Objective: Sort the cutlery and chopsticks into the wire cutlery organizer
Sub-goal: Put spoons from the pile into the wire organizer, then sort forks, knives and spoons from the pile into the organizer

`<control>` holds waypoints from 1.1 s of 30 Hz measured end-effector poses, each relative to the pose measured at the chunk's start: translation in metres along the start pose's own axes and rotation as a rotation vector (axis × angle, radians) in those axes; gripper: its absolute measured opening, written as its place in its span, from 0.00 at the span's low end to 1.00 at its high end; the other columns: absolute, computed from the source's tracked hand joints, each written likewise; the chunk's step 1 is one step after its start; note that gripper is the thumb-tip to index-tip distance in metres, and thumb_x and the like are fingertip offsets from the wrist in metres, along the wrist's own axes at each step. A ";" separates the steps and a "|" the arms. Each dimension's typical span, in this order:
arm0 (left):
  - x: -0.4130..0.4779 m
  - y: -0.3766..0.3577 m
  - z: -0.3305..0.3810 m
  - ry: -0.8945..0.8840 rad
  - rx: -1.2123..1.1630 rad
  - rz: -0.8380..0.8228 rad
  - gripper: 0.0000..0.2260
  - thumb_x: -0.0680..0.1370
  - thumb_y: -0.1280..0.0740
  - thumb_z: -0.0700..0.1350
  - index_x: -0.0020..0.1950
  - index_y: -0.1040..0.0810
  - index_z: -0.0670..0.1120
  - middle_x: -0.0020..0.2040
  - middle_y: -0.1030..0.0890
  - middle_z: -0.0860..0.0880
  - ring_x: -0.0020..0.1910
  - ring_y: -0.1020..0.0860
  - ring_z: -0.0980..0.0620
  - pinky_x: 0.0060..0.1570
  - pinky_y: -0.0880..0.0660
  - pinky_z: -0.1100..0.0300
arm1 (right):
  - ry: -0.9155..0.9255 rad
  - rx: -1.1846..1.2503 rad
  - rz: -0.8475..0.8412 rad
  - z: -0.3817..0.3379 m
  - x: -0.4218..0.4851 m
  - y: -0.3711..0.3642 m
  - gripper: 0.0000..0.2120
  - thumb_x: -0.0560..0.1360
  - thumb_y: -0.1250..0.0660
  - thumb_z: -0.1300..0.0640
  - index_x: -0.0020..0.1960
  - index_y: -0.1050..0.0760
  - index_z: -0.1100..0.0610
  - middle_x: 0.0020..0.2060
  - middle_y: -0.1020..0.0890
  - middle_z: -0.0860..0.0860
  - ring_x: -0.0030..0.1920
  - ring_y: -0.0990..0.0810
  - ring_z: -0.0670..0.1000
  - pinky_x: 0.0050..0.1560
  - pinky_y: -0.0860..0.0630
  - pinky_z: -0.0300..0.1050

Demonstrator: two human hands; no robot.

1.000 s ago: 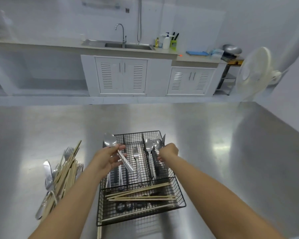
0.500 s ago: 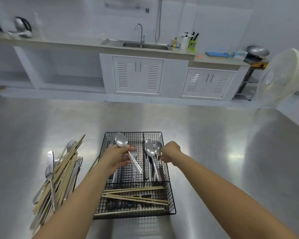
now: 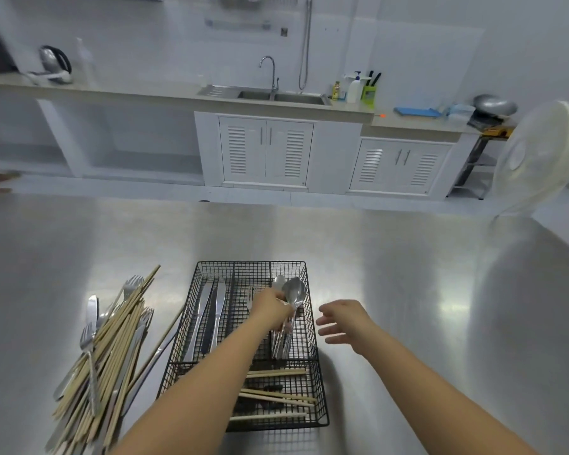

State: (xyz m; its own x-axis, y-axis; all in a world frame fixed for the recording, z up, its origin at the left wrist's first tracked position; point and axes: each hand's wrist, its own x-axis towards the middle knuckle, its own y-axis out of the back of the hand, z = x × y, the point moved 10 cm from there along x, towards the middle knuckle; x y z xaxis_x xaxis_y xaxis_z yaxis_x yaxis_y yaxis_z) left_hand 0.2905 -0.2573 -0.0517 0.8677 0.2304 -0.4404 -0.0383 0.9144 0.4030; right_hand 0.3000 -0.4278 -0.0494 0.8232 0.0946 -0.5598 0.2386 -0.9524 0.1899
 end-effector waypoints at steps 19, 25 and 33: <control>-0.014 0.128 -0.005 -0.109 -0.057 0.572 0.11 0.78 0.38 0.41 0.53 0.18 0.40 0.47 0.18 0.46 0.42 0.23 0.50 0.42 0.30 0.62 | 0.160 -0.417 0.250 -0.007 0.006 -0.004 0.15 0.70 0.33 0.57 0.56 0.28 0.57 0.47 0.21 0.55 0.42 0.22 0.55 0.40 0.26 0.44; -0.049 0.225 -0.102 0.107 -0.235 0.824 0.12 0.77 0.39 0.41 0.51 0.18 0.37 0.50 0.17 0.38 0.52 0.21 0.38 0.47 0.29 0.57 | 0.247 -0.536 0.302 -0.003 0.006 -0.036 0.18 0.72 0.34 0.59 0.59 0.36 0.60 0.48 0.24 0.57 0.42 0.23 0.55 0.33 0.28 0.45; -0.105 0.286 -0.197 0.272 -0.280 0.953 0.08 0.77 0.39 0.39 0.45 0.21 0.39 0.43 0.22 0.42 0.42 0.26 0.44 0.41 0.32 0.56 | 0.249 -1.250 0.434 -0.021 0.013 -0.054 0.27 0.75 0.41 0.39 0.64 0.26 0.57 0.71 0.33 0.57 0.74 0.44 0.58 0.69 0.42 0.60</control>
State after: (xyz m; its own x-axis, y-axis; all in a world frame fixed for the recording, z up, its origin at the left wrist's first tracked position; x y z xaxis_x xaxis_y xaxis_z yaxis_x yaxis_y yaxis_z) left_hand 0.0906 0.0453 -0.0482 0.2760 0.9364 -0.2168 -0.7963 0.3491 0.4940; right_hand 0.3083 -0.3694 -0.0500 0.9907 0.0319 -0.1326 0.1336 -0.0309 0.9906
